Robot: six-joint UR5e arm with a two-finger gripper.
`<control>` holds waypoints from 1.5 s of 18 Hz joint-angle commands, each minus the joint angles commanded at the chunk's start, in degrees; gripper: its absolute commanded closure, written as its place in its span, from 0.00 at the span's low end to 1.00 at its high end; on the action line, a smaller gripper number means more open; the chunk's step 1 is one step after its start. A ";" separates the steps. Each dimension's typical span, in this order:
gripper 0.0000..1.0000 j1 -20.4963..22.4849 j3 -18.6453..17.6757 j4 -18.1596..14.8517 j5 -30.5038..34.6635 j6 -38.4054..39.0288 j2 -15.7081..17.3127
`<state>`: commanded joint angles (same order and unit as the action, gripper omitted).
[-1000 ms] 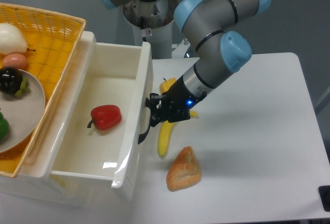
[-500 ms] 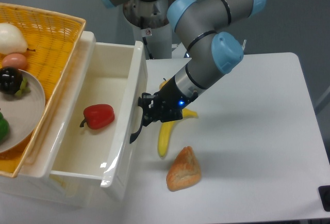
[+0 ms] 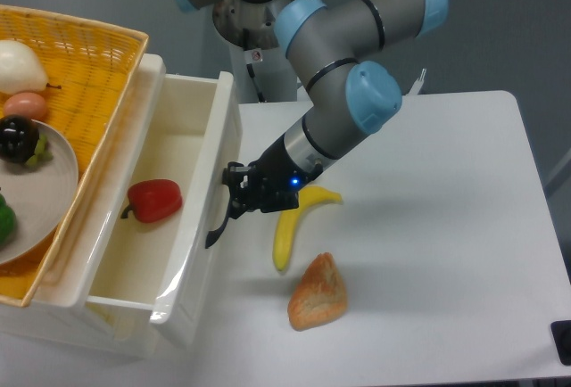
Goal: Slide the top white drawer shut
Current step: 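Push the drawer front with the gripper into the cabinet, then lift the gripper away from the closed drawer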
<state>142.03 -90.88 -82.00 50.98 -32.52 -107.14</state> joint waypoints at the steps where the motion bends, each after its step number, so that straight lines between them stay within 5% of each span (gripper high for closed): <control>1: 0.96 -0.35 0.00 -0.09 0.00 0.09 0.00; 27: 0.95 -6.50 0.00 0.09 -0.26 5.10 0.97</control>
<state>135.53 -90.88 -81.91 50.71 -27.42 -106.17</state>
